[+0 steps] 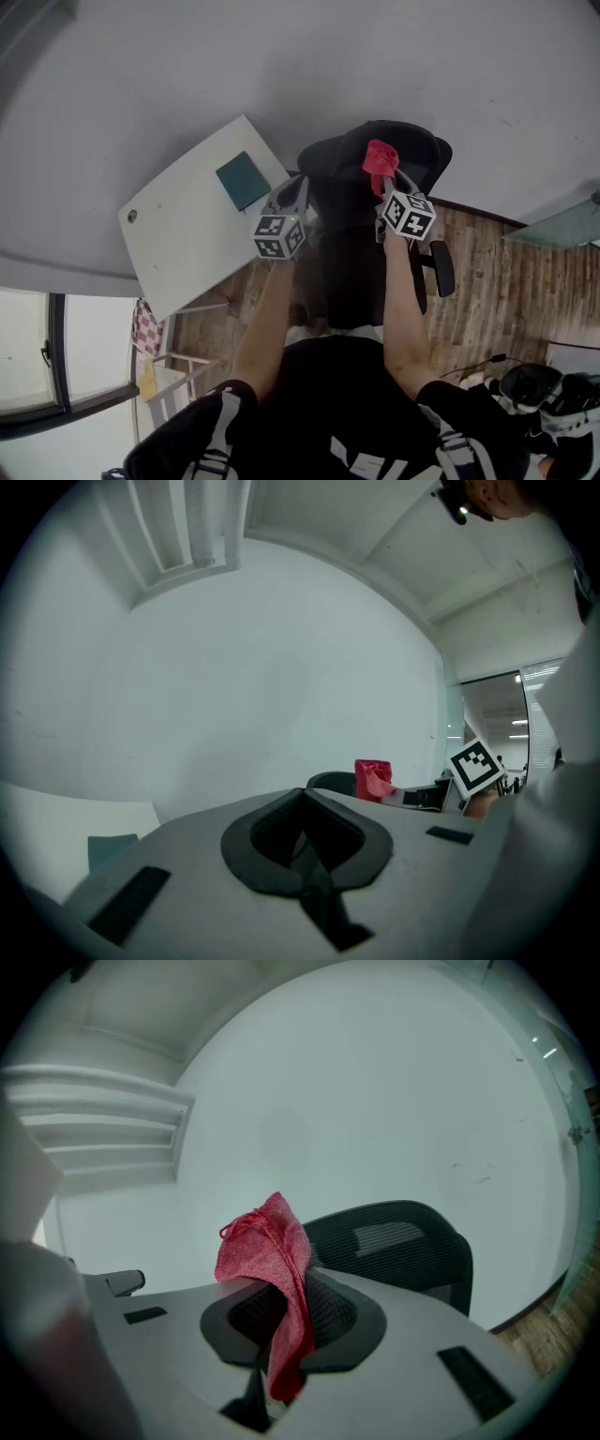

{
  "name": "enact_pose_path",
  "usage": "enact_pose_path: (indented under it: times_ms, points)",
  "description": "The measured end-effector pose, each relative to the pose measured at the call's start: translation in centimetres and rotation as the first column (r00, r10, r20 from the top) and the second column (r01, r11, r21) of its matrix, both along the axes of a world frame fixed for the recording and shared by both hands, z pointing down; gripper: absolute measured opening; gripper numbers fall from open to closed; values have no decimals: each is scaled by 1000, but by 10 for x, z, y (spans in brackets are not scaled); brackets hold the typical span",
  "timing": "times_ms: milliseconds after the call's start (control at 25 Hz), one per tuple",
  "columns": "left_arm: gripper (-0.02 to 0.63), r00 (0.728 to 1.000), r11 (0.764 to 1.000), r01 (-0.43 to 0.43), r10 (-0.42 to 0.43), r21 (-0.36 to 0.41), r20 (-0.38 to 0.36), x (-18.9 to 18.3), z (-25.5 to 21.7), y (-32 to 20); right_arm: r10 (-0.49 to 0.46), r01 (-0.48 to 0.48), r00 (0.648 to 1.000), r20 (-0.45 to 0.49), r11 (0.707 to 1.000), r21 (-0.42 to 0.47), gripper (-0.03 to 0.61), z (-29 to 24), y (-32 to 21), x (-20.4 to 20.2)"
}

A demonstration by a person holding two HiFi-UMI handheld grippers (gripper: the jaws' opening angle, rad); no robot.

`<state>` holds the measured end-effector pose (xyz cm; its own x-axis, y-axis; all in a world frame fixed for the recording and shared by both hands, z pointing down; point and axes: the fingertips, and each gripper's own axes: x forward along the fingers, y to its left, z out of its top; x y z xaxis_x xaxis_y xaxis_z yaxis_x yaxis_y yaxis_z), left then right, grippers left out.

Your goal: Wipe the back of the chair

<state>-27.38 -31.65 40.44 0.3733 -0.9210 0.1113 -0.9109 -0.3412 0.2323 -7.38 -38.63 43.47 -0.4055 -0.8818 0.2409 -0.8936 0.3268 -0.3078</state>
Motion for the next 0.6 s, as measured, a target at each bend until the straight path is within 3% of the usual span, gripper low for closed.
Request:
enact_pose_path:
  times_ms: [120, 320, 600]
  points:
    - [25, 999, 999, -34, 34, -5, -13, -23, 7, 9, -68, 70, 996, -59, 997, 38, 66, -6, 16, -53]
    - [25, 992, 990, -127, 126, -58, -32, -38, 32, 19, -133, 137, 988, -74, 990, 44, 67, 9, 39, -116]
    - [25, 978, 977, -209, 209, -46, 1, -59, 65, 16, -172, 173, 979, -113, 985, -1, 67, 65, 35, -168]
